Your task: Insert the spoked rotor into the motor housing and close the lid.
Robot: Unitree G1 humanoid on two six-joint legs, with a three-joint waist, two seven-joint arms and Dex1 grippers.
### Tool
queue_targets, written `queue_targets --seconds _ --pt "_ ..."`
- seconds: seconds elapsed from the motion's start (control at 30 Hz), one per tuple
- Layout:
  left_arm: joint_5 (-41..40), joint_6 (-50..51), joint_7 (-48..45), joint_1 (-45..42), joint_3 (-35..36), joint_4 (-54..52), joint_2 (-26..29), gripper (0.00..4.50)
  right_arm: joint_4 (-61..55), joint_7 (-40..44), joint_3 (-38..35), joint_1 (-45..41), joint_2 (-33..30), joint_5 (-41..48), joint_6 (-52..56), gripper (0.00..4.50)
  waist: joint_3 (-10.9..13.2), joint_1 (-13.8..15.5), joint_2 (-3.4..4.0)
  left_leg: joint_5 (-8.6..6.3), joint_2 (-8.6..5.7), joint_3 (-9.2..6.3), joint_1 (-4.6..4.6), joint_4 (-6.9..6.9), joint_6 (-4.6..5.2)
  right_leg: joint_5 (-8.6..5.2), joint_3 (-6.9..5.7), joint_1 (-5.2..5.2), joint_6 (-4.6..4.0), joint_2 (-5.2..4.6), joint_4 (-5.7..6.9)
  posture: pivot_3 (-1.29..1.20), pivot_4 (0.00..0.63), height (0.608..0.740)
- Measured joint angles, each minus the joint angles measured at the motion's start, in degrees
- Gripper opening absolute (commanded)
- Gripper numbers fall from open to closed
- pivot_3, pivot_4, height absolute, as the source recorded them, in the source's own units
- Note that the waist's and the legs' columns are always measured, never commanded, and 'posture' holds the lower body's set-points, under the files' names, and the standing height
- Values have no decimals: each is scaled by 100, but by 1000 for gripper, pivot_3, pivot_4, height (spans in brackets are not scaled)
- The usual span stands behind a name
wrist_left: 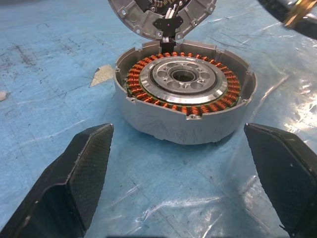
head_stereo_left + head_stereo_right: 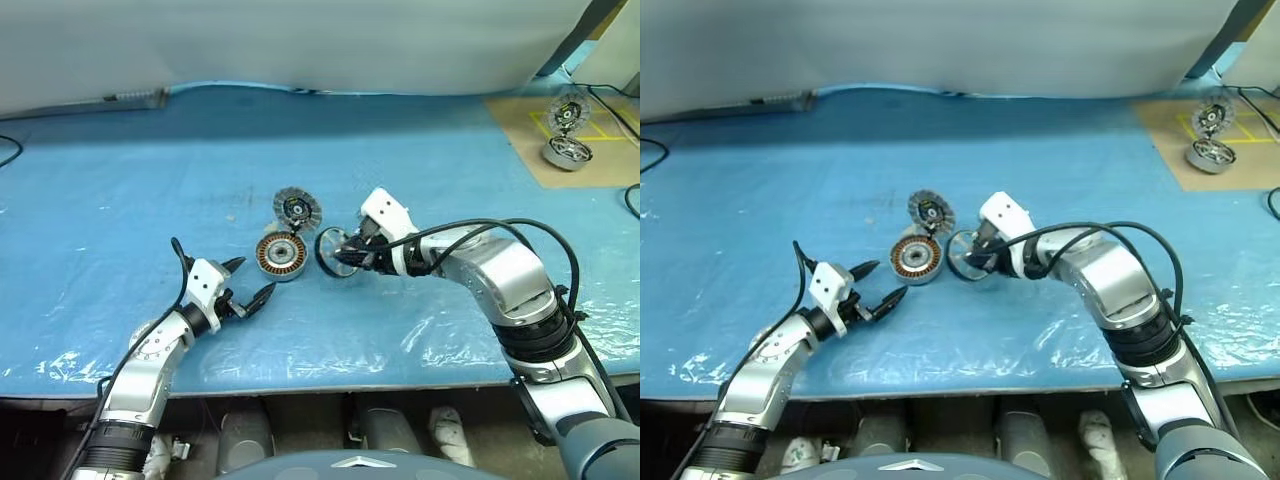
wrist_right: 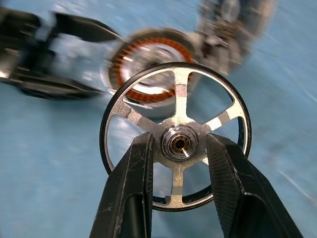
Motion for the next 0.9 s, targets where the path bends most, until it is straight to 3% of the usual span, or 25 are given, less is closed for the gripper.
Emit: queue_targets --seconds 0.17,0.43,0.9 --pt "-1 8 12 10 8 -21 7 4500 -98 -13 287 -280 362 259 18 1232 0 18 0 1 -4 0 2 8 -3 3 0 0 -3 -7 0 0 150 740" --pt "-7 17 46 49 18 -103 6 4500 1172 -588 1175 -659 884 -554 -1184 1232 0 21 0 5 -3 0 -4 5 -11 6 -3 -4 -6 -6 -4 0 150 740" --pt "-7 -14 39 47 18 -80 -2 4500 2005 -639 1385 -659 1008 -1345 -2186 1232 0 10 0 5 -1 0 -5 3 -12 6 -3 -6 -6 -3 -2 0 150 740"
